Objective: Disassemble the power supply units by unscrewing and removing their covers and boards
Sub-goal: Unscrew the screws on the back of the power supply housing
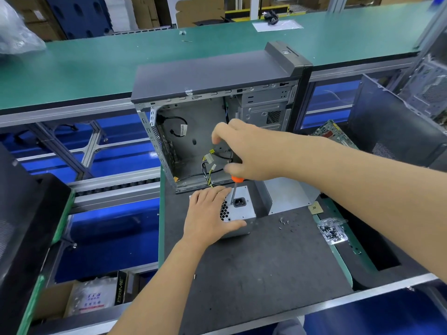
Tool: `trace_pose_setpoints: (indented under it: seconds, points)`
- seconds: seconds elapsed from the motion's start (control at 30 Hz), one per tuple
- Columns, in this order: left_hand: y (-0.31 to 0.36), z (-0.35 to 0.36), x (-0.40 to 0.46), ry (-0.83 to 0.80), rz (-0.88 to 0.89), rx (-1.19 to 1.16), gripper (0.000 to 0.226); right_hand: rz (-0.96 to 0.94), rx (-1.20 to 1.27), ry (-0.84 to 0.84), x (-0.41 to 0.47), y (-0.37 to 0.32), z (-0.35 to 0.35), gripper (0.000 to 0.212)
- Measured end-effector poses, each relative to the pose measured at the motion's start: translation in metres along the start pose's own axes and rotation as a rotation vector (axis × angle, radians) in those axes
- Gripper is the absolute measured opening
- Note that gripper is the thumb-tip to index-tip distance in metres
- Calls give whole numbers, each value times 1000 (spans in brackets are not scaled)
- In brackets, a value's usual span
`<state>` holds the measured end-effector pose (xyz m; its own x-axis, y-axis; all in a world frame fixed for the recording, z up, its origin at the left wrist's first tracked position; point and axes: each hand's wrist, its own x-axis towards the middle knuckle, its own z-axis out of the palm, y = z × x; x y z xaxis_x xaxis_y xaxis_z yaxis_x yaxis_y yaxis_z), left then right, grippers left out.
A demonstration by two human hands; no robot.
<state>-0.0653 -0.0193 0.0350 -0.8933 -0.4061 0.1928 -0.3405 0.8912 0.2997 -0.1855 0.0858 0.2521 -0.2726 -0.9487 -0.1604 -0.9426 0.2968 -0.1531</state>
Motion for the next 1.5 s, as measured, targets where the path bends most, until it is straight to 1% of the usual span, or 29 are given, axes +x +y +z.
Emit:
trace_pose_setpoints:
  seconds: [0.07, 0.1, 0.17, 0.23, 0.3, 0.37, 0.43, 0.5, 0.53, 0.57, 0.63, 0.7, 0.77, 0.83, 0.9, 0.93, 1.0, 1.03, 1.07, 1.1, 1.13, 1.17, 1.23, 1.3, 1.33, 1.4, 1.43, 1.5]
  points:
    - [-1, 0, 0, -10, -1, 3, 99, 79, -265, 21, 1, -3, 5, 39]
    - [-1, 1, 1, -16, -2, 7, 100, 131, -354, 43, 0, -4, 5, 40]
    - [-1, 0, 1, -22, -4, 8, 101, 118, -405, 100, 1, -3, 6, 35]
    - [0, 1, 1, -18, -3, 10, 101, 4, -356, 93, 3, 0, 4, 27]
    - [0, 0, 0, -8, 4, 4, 100, -67, -276, 40, 4, 2, 1, 35]
    - [0, 0, 1, -8, 8, 0, 100, -19, -238, 23, 5, 1, 0, 42]
    - [0, 0, 0, -13, 9, -1, 100, 60, -265, 18, 6, 3, 2, 44]
    - [0, -1, 0, -15, 10, 4, 100, 13, -324, 24, 7, 5, 4, 30]
    - [0, 0, 1, -12, 10, 1, 100, -33, -286, 33, 6, 7, 4, 22]
    - [-1, 0, 1, -8, 11, -3, 100, -70, -210, 41, 5, 8, 4, 21]
    - [0, 1, 1, 0, 14, -7, 99, -68, -104, 43, 3, 6, 3, 32]
    - [1, 0, 1, -14, 16, -20, 99, -4, -157, 36, 5, 3, 4, 39]
    - [2, -3, 2, -8, -1, -96, 91, -25, -183, 49, 8, 3, 6, 35]
    - [6, -11, 5, 4, -60, -306, 71, -66, -99, 59, 7, 3, 6, 34]
    - [12, -22, 7, 41, -107, -562, 53, -71, 41, 72, 5, 3, 4, 46]
    - [18, -29, 8, 57, -120, -657, 49, -66, 87, 71, 4, 2, 3, 54]
    - [30, -43, 12, 74, -126, -817, 47, -57, 82, 68, 4, 0, 3, 63]
    - [36, -50, 15, 78, -123, -889, 42, -54, 74, 78, 5, 0, 3, 63]
    - [41, -55, 18, 88, -120, -936, 33, -50, 78, 93, 6, 0, 3, 59]
    - [45, -60, 21, 104, -121, -962, 23, -41, 90, 109, 6, 1, 3, 53]
    - [47, -64, 24, 124, -130, -968, 19, -23, 92, 129, 7, 1, 3, 48]
    - [49, -67, 27, 141, -141, -971, 18, 7, 75, 146, 7, 3, 3, 47]
    - [52, -70, 32, 161, -166, -999, 18, 87, -7, 191, 7, 4, 5, 51]
    - [54, -71, 36, 185, -174, -1027, 33, 175, -128, 233, 5, 4, 4, 55]
    - [56, -71, 37, 204, -157, -1021, 42, 201, -198, 255, 4, 3, 3, 54]
    - [57, -70, 38, 232, -105, -1008, 49, 173, -255, 292, 4, 1, 2, 43]
    - [57, -70, 37, 229, -91, -1007, 47, 132, -215, 273, 4, 2, 2, 34]
    - [54, -70, 33, 189, -63, -989, 38, 39, -60, 161, 4, 3, 1, 24]
